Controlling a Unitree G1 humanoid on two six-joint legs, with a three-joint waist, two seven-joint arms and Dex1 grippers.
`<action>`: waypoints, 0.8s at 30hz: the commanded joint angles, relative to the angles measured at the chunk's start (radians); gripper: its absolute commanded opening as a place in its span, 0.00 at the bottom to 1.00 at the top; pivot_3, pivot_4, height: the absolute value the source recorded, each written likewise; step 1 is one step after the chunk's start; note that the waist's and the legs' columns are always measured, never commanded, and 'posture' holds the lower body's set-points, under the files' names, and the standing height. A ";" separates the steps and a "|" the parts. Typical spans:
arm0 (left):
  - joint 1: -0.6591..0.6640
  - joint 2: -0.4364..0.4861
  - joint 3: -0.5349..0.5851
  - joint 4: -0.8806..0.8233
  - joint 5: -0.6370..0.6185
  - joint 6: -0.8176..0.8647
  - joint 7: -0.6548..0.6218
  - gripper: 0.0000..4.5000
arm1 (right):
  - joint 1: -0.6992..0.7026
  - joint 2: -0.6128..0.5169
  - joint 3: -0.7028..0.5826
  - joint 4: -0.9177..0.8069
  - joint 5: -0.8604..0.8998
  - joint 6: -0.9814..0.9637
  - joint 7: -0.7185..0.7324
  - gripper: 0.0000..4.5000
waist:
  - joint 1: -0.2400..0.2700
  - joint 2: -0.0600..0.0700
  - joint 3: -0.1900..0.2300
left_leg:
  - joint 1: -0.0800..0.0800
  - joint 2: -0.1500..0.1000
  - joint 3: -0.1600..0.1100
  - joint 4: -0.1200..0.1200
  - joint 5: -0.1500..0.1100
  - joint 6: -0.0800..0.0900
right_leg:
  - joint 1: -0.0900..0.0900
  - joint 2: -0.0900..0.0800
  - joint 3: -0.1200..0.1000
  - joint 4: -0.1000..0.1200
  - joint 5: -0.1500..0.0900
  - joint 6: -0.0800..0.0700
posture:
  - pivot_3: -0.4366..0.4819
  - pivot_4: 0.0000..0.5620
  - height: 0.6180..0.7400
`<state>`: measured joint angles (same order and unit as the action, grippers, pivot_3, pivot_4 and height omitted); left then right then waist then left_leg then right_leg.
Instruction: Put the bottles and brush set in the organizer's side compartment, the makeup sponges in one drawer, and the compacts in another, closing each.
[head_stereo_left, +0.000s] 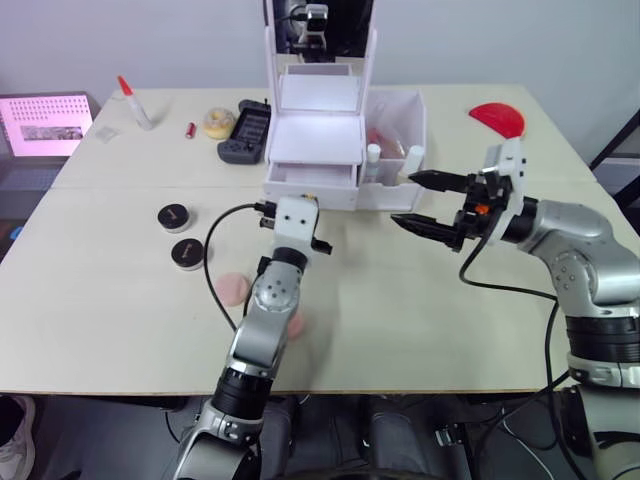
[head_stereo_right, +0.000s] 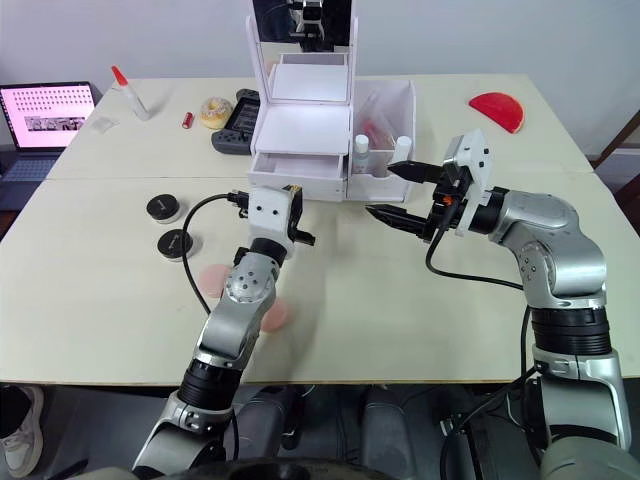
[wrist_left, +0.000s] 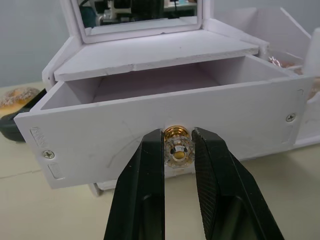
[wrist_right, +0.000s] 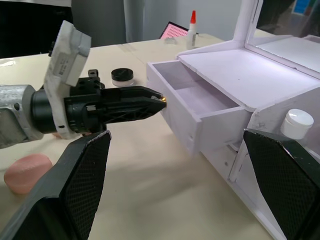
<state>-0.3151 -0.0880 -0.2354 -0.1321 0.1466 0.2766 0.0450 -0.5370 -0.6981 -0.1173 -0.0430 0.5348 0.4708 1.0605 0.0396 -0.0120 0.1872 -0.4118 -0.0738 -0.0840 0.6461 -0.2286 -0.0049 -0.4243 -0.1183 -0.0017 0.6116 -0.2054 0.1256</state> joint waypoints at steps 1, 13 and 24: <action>0.031 -0.022 -0.078 -0.111 0.008 0.013 -0.032 0.06 | -0.006 -0.015 -0.025 -0.041 0.018 -0.005 0.001 1.00 | 0.002 0.000 0.000 | 0.000 0.000 0.000 0.000 0.000 0.000 | 0.000 0.000 0.000 0.000 0.000 0.000 | 0.48 0.27 0.98; 0.038 -0.001 -0.128 -0.142 0.015 0.043 -0.062 0.06 | -0.008 -0.017 -0.026 -0.032 0.015 -0.002 0.005 1.00 | 0.004 0.000 0.000 | 0.000 0.000 0.000 0.001 0.000 0.000 | 0.000 0.000 0.000 0.000 0.000 0.000 | 0.48 0.27 0.98; 0.022 -0.017 -0.161 -0.098 0.035 0.029 -0.063 0.06 | -0.003 -0.025 -0.025 -0.051 0.026 0.020 0.008 1.00 | 0.009 0.000 0.000 | -0.001 -0.001 0.000 0.001 0.000 0.000 | 0.001 0.000 0.000 0.000 0.000 -0.001 | 0.48 0.27 0.98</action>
<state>-0.2726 -0.0726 -0.3159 -0.2125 0.1802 0.3369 0.0206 -0.5356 -0.7085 -0.1202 -0.0456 0.5366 0.4905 1.0664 0.0487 -0.0120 0.1872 -0.4125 -0.0744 -0.0842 0.6472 -0.2286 -0.0049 -0.4236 -0.1186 -0.0016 0.6113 -0.2058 0.1249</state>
